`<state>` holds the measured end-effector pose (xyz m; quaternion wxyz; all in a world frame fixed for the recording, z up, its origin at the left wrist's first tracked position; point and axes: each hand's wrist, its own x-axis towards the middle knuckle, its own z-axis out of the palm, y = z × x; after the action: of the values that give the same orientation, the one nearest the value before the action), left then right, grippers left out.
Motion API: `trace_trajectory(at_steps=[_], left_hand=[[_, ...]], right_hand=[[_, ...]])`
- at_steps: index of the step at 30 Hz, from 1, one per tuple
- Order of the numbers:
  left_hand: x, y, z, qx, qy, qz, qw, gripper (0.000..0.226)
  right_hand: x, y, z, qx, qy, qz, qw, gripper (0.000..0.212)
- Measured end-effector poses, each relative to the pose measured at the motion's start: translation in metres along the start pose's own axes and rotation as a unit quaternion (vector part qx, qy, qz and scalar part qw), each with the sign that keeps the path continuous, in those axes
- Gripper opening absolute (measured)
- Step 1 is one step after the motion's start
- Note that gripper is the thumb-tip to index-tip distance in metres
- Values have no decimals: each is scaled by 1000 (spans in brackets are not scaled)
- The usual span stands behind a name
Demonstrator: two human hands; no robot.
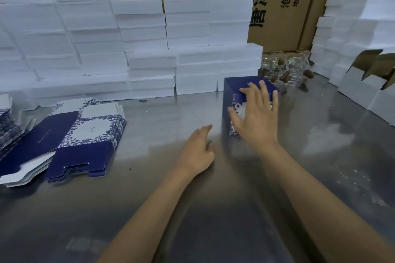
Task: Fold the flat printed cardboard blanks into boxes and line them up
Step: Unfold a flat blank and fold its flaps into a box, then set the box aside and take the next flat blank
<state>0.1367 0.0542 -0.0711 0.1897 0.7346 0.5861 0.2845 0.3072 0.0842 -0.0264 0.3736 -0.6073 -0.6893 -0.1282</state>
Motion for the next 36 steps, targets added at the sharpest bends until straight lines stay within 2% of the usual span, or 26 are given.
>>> trace_trajectory(at_steps=[5,9,14,18,20,22,24,27,30,32,34,36], left_hand=[[30,-2,5,96,9,30,995,38],[49,-9,11,137,19,43,989,34],[56,-17,13,129,32,42,990,32],[57,-17,13,111,44,35,992,30],[56,-16,11,103,45,36,993,29],[55,-13,9,79,48,30,995,30],[53,-11,3,-13,56,-17,998,30],[43,-10,-9,-220,121,-104,962,25],[28,-15,-22,-271,193,-146,932,25],[12,-21,-33,-249,260,-145,922,26],[-6,-33,-52,-153,335,-148,918,23],[-25,-47,-75,-40,378,-142,914,23]], right_hand=[[61,56,22,38,-64,59,995,53],[94,70,38,16,-95,78,992,57],[121,73,47,10,-136,98,986,55],[129,75,42,-76,-177,95,977,81],[125,70,36,-111,-173,76,976,94],[115,58,29,-102,-138,45,984,99],[100,38,24,-38,-135,32,990,95],[71,-2,20,68,-223,37,972,84],[47,-42,21,140,-326,24,935,76],[34,-68,25,156,-375,27,913,70],[24,-94,32,163,-420,24,892,64],[13,-122,43,181,-448,14,875,59]])
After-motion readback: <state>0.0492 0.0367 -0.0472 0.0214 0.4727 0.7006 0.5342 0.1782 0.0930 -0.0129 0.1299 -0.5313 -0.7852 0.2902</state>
